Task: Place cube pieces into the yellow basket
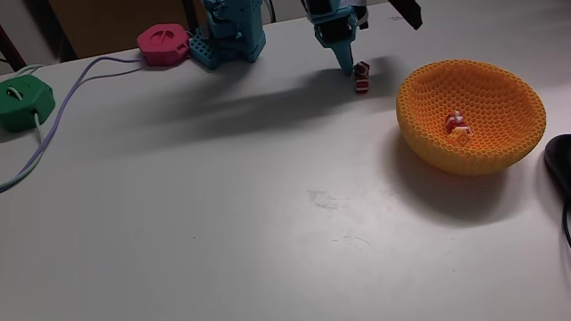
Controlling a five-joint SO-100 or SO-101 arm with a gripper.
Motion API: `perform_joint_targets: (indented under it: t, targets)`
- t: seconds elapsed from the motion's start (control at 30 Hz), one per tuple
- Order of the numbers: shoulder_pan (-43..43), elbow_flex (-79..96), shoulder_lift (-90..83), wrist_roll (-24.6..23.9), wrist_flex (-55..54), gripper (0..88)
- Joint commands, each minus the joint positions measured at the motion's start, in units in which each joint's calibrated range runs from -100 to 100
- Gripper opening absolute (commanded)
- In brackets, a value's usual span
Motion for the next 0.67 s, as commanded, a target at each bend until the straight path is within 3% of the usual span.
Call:
perform_joint_targets:
  t: [0.0, 0.17, 0.27, 0.43, 0.57, 0.6, 0.63]
  targets:
    - [2.48, -14.00, -0.66, 4.69, 11.07, 0.0]
    - [3.59, -34.79, 0.38, 9.43, 23.06, 0.0]
    - [3.97, -46.06, 2.94, 11.72, 23.92, 0.0]
    - [4.90, -56.46, 10.89, 16.80, 5.07, 0.0]
    - [5.37, -57.04, 20.27, 18.02, -13.26, 0.0]
    - [5.74, -56.94, 22.54, 17.97, -15.95, 3.5]
    - [5.83, -57.13, 24.53, 18.51, -16.82, 14.3]
